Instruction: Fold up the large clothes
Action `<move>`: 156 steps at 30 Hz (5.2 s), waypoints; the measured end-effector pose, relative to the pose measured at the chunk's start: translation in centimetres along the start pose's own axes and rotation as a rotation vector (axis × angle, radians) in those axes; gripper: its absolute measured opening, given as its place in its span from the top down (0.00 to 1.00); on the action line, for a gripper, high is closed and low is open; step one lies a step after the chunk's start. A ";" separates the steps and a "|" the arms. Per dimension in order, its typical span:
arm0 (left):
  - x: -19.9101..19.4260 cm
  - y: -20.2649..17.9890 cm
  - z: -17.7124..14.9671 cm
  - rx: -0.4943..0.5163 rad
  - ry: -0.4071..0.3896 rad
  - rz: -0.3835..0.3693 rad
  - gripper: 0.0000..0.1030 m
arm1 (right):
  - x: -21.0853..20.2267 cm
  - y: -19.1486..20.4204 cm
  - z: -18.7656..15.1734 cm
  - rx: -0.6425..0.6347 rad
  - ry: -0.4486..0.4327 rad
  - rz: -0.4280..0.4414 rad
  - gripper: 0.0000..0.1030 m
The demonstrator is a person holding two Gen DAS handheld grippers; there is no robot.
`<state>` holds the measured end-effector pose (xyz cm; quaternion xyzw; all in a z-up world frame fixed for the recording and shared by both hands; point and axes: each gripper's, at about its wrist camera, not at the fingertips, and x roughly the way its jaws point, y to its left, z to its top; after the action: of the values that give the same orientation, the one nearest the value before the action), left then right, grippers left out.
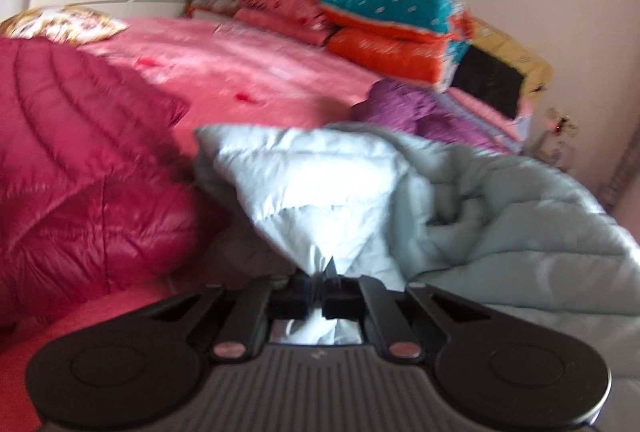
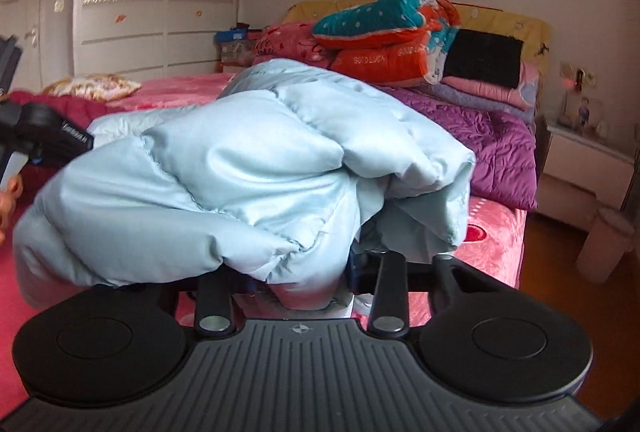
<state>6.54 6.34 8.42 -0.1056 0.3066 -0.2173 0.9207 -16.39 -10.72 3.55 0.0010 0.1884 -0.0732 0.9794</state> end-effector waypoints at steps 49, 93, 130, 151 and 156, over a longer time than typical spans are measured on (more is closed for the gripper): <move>-27.4 -4.3 6.8 -0.017 -0.498 -0.172 1.00 | -27.8 -2.8 13.8 0.118 -0.617 -0.061 0.80; 10.9 4.1 8.6 0.190 0.000 0.254 0.86 | 14.4 -9.0 5.9 0.019 -0.001 -0.356 0.00; -14.1 5.2 -3.6 0.143 0.071 0.202 0.18 | -3.0 -5.1 0.3 0.183 0.011 -0.077 0.00; -12.6 4.2 -9.8 0.016 0.234 0.187 0.69 | -5.3 -4.3 -4.4 0.083 0.234 -0.105 0.00; -14.0 3.7 -7.8 0.008 0.190 0.184 0.87 | -4.1 -5.1 -4.8 0.113 0.242 -0.113 0.00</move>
<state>-6.99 15.66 8.32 -0.0521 0.3998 -0.1422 0.9040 -22.69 -15.07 0.79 0.0546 0.3005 -0.1380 0.9422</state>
